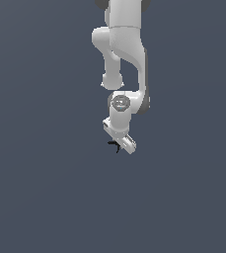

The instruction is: Pick up the object and move it to a goal position.

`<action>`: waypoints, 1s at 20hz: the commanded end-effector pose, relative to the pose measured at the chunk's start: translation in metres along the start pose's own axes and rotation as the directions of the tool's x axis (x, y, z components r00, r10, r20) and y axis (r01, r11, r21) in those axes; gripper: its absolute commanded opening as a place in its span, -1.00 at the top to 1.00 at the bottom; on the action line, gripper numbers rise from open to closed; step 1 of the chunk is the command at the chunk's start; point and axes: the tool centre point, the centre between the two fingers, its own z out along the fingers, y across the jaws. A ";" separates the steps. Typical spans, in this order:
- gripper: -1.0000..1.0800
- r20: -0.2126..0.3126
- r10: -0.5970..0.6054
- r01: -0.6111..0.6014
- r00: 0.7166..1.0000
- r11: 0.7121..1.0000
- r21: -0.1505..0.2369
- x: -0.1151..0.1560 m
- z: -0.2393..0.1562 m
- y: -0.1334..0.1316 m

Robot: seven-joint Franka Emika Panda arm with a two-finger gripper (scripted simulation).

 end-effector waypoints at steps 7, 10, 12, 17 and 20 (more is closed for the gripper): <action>1.00 -0.001 0.000 0.000 1.000 1.000 0.000 0.010 -0.021 -0.011; 1.00 -0.001 0.001 -0.001 1.000 1.000 0.000 0.017 -0.036 -0.019; 1.00 -0.002 0.001 -0.001 1.000 1.000 0.000 0.023 -0.049 -0.025; 1.00 -0.002 0.001 -0.001 1.000 1.000 -0.001 0.040 -0.084 -0.044; 1.00 -0.003 0.001 -0.001 1.000 1.000 -0.001 0.052 -0.108 -0.057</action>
